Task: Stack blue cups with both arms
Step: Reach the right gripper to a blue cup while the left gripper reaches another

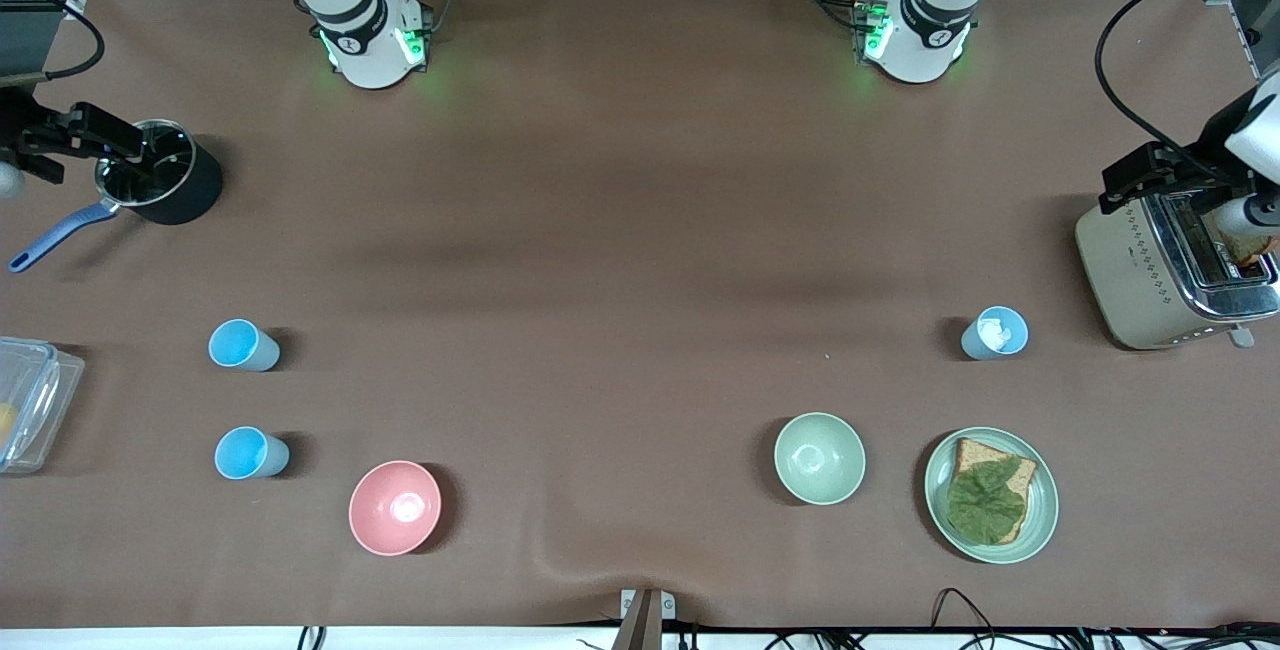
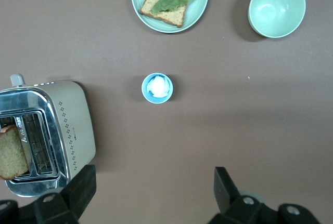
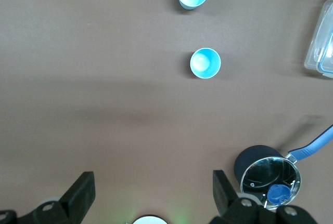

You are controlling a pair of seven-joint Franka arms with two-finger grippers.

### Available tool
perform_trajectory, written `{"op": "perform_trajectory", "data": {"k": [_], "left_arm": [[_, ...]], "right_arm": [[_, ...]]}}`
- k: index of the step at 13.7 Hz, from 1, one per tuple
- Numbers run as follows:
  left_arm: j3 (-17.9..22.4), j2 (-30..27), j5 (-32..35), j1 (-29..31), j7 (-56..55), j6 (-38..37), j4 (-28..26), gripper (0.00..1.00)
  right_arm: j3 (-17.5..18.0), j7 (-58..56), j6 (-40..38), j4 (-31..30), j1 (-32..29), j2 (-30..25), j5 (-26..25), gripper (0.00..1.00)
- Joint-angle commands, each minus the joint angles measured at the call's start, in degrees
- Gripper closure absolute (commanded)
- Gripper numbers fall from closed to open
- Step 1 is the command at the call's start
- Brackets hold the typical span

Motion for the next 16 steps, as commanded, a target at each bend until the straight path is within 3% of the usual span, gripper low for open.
{"op": "perform_trajectory", "data": {"k": [1,4,7,9,12,16], "left_arm": [[1.8,-1.3,0.0,-0.6,1.5,-0.6,-0.4,0.0],[1.8,1.2,0.1,0.0,1.5,-0.6,2.2,0.0],[1.7,5.3,0.1,0.2,1.6,0.8,1.2,0.0],[1.6,7.3,-0.3,4.1,2.3,11.9,-5.1,0.0],[1.4,9.8,0.0,4.2,3.5,26.0,-14.4,0.0],[1.3,17.1,0.1,4.1,3.6,35.6,-18.6,0.0]], "right_arm": [[0.1,-0.3,-0.7,0.4,-0.3,-0.1,-0.3,0.0],[0.1,-0.3,-0.8,0.4,-0.3,-0.1,-0.3,0.0],[0.0,-0.3,-0.8,0.2,-0.4,0.0,-0.4,0.0],[0.0,-0.3,-0.7,0.1,-0.4,0.9,-0.4,0.0],[-0.1,-0.2,1.0,-1.8,-1.7,6.9,-0.4,0.0],[0.0,-0.3,8.1,-1.7,-4.3,18.8,0.3,0.0]]}}
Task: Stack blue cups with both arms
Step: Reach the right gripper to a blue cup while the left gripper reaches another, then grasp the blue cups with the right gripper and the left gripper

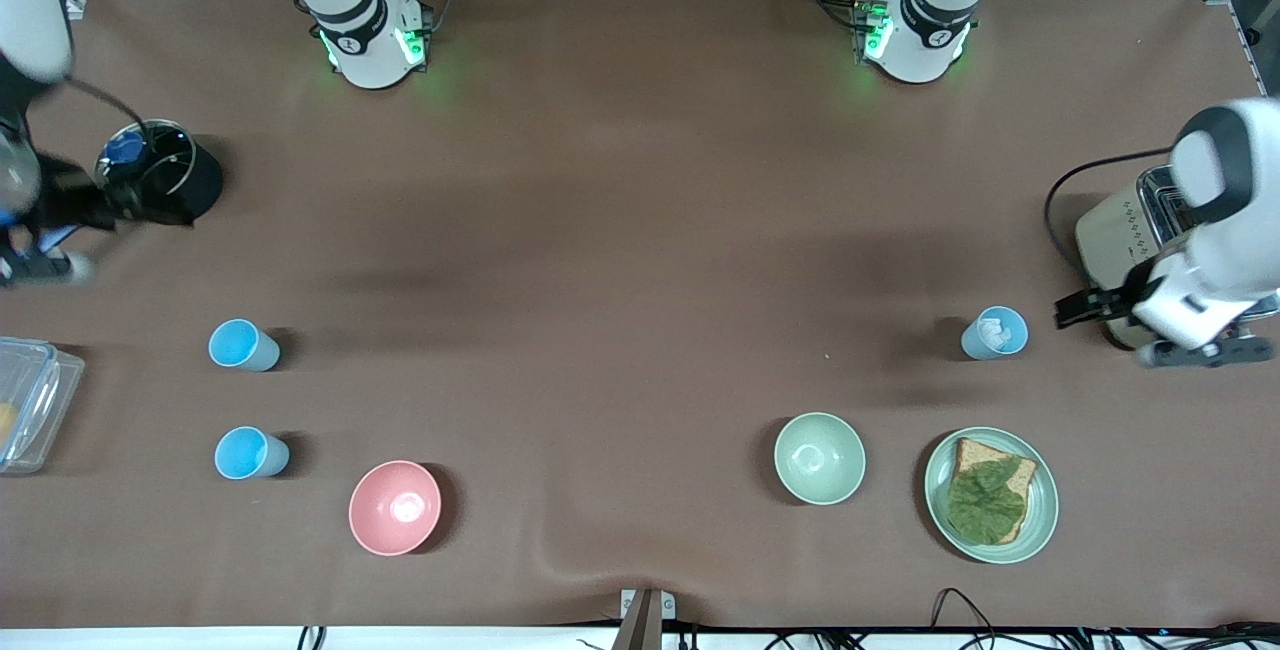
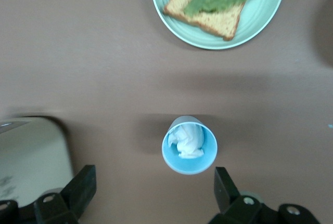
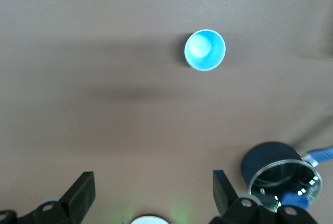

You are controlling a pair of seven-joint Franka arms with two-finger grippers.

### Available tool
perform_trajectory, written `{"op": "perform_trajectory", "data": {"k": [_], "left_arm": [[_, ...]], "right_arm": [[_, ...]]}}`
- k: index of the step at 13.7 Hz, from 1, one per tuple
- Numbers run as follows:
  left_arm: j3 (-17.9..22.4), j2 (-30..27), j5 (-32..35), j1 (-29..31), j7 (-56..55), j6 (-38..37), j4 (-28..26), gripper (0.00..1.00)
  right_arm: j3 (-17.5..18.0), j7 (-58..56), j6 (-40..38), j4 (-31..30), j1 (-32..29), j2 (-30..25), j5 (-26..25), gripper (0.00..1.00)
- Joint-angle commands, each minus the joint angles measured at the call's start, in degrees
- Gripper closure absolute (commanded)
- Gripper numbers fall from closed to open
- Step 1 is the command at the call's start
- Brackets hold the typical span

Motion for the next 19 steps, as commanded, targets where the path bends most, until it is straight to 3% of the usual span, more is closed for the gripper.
{"op": "perform_trajectory", "data": {"k": [1,7,8,12,14,16,19], "left_arm": [[-0.2,2.3,0.0,0.0,1.2,3.0,-1.7,0.0],[-0.2,7.7,0.1,0.3,1.2,7.7,-2.8,0.0],[-0.2,8.2,0.2,0.6,1.2,8.0,-3.1,0.04],[-0.4,9.6,0.2,0.8,1.2,8.6,-3.5,0.46],[-0.4,10.0,0.2,0.8,1.2,8.6,-3.5,0.63],[-0.4,10.1,0.0,0.8,1.3,8.6,-3.5,1.0],[-1.6,8.1,-0.4,0.7,1.3,6.3,-3.6,1.0]], "right_arm": [[0.5,-0.3,3.6,1.9,-2.4,8.3,0.5,0.0],[0.5,-6.7,15.2,3.3,-6.0,20.1,0.8,0.0],[0.5,-6.8,17.0,3.3,-6.2,21.5,1.4,0.0],[0.6,-5.9,19.6,3.3,-3.9,23.8,1.5,0.0],[0.6,-5.9,20.1,3.3,-2.2,24.6,1.3,0.0],[0.6,-5.8,21.0,3.2,-2.6,25.4,1.5,0.0],[0.6,-6.8,23.9,2.3,-3.9,26.9,1.5,0.0]]}}
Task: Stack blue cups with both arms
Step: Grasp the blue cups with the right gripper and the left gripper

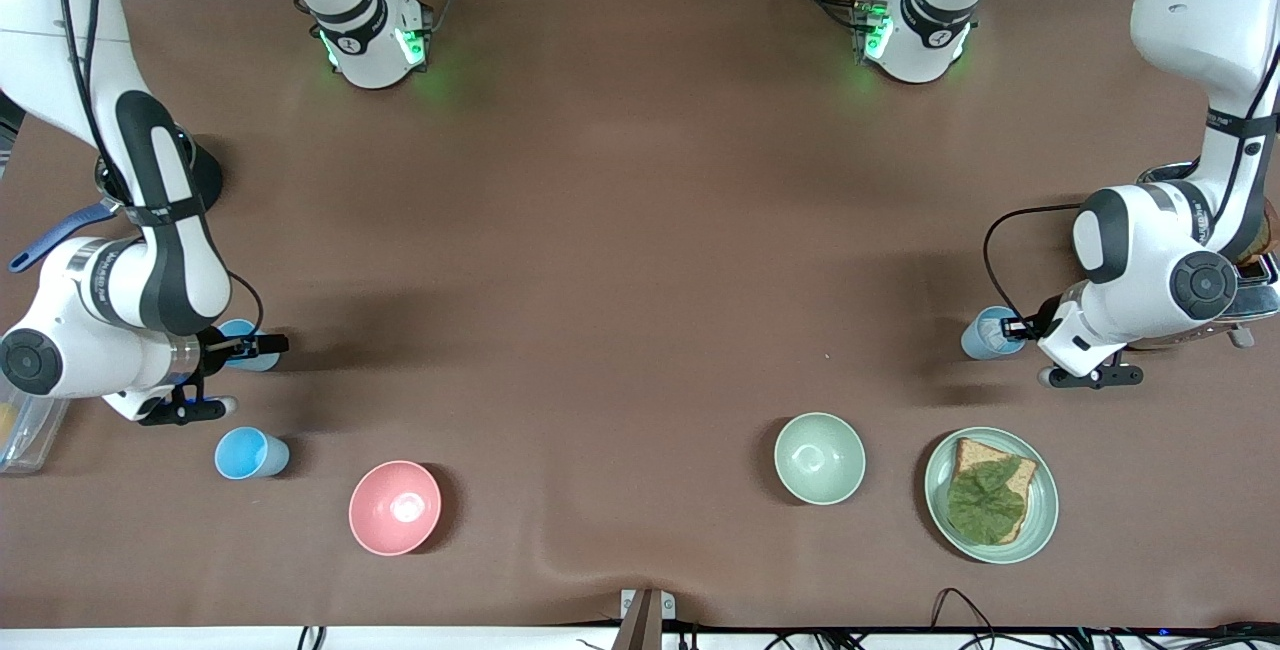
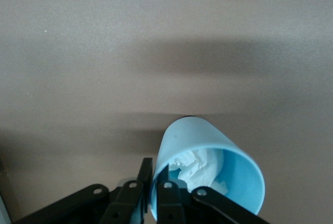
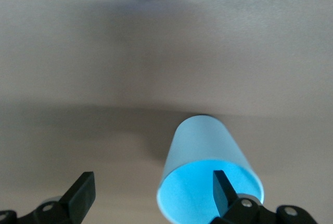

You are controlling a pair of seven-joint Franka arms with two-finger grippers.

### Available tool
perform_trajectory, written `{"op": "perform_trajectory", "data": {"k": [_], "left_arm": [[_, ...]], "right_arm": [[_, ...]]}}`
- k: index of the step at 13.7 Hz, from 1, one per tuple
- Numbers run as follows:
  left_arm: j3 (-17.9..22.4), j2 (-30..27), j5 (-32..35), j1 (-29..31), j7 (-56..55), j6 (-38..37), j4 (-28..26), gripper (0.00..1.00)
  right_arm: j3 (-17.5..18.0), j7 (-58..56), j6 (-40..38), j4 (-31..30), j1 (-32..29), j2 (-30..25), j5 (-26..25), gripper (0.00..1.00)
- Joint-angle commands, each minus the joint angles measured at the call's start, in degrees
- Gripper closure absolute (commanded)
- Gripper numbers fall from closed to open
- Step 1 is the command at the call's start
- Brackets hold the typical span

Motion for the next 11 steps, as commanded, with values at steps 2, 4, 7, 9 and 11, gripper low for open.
{"op": "perform_trajectory", "data": {"k": [2,4,7,9,11], "left_arm": [[-3.3,-5.6,-0.7,0.5,1.1,-6.9,0.3,1.0],[-8.0,-9.1,-1.2,0.5,0.1,-9.5,1.1,1.0],[-16.5,-9.7,-3.7,-0.2,-6.5,-13.9,5.0,1.0],[-23.2,-8.5,-3.5,-1.7,-13.8,-13.0,5.7,1.0],[-24.4,-4.7,-2.5,-9.7,-23.7,-12.3,10.7,1.0]], "right_arm": [[0.3,-2.1,0.9,0.5,-1.5,1.5,0.7,0.82],[0.3,-3.2,0.9,0.4,-1.5,1.5,0.6,1.0],[0.3,-4.8,0.9,0.4,-1.5,1.5,0.5,1.0],[0.3,-4.9,0.6,0.5,-1.0,1.0,0.3,1.0],[0.5,-4.8,-1.7,0.9,-0.5,-0.2,0.2,1.0]]}}
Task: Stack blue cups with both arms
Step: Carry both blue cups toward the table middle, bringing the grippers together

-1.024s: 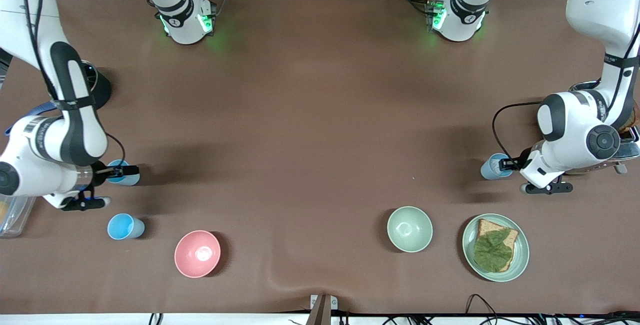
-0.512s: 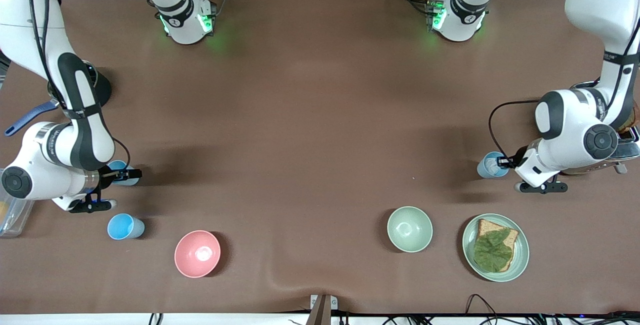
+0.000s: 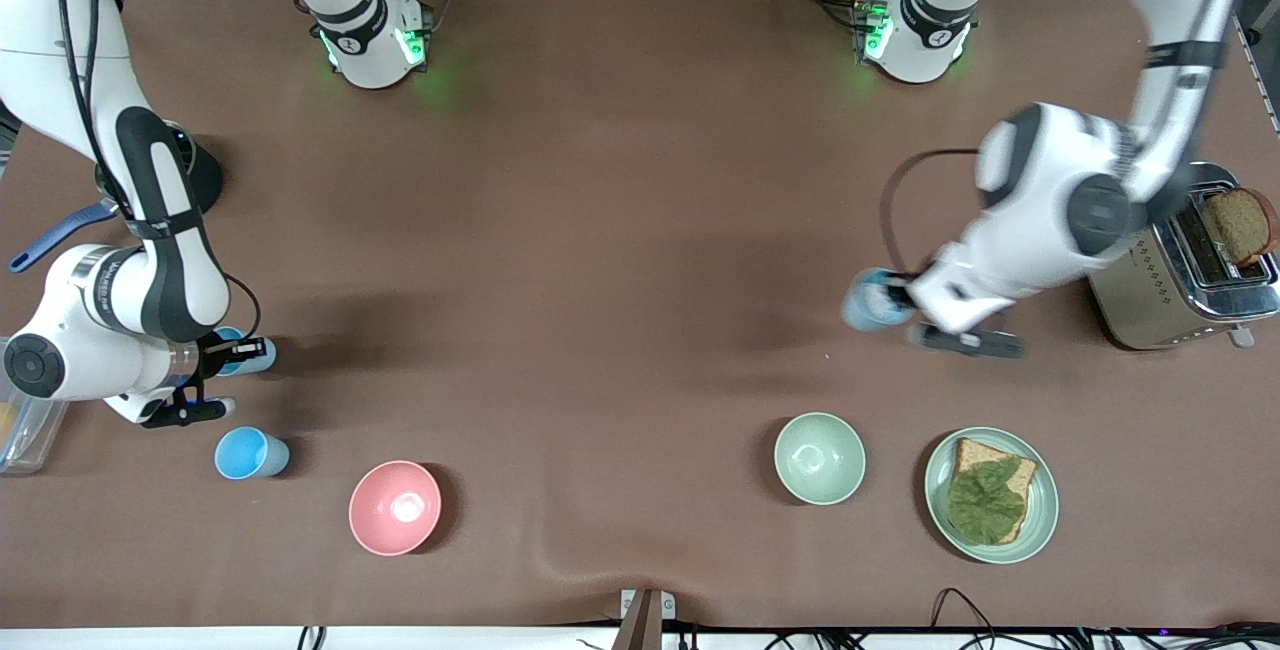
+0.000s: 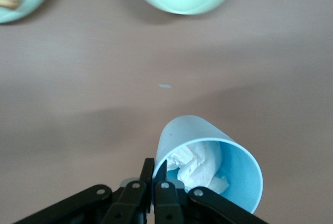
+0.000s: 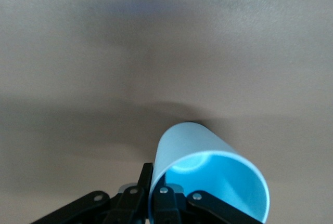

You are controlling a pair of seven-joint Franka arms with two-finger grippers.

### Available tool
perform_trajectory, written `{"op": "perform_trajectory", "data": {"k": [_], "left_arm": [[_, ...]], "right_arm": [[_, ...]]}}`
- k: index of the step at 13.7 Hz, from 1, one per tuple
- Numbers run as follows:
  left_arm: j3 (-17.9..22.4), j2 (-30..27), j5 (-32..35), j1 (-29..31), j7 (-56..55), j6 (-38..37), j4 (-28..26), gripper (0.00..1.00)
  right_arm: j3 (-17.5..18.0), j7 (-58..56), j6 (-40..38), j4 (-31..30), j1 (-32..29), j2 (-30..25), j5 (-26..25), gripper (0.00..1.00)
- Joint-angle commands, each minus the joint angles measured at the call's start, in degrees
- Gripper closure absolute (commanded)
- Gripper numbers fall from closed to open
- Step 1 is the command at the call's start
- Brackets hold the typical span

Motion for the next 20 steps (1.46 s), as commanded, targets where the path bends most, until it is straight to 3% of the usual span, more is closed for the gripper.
{"op": "perform_trajectory", "data": {"k": [1,4,7,10,13,14,15,18,20], "left_arm": [[-0.6,6.6,1.1,-10.7,-12.5,0.0,8.0,1.0],[-0.7,16.0,7.9,-21.2,-25.4,1.8,15.8,1.0],[1.1,22.8,9.7,-28.8,-32.5,8.3,18.5,1.0],[3.0,26.4,9.7,-32.2,-33.4,11.2,18.4,1.0],[3.6,27.9,9.7,-33.0,-34.9,13.0,18.4,1.0],[3.6,27.7,9.8,-33.0,-34.9,13.0,18.4,0.64],[3.8,27.2,10.0,-33.0,-34.9,13.0,18.4,0.01],[3.9,24.6,10.7,-32.1,-35.6,12.3,18.2,0.0],[3.9,21.0,10.5,-31.8,-35.7,8.0,18.0,0.0]], "right_arm": [[0.4,0.1,-4.6,1.0,1.6,-2.6,0.1,1.0],[0.3,0.6,-12.4,4.8,6.8,-6.4,-0.8,1.0],[0.7,0.9,-20.9,9.8,11.9,-9.6,-0.2,1.0],[0.6,2.5,-21.8,10.8,17.9,-12.3,0.1,1.0],[4.6,2.6,-21.2,10.9,18.4,-14.2,0.2,1.0],[5.6,2.5,-21.2,10.9,18.4,-14.6,0.2,1.0],[6.7,2.0,-20.8,10.9,18.4,-14.4,0.2,1.0],[11.9,1.7,-16.6,10.9,19.5,-14.4,-0.5,1.0],[11.9,1.7,-13.5,10.6,23.2,-14.1,-1.0,1.0]]}}
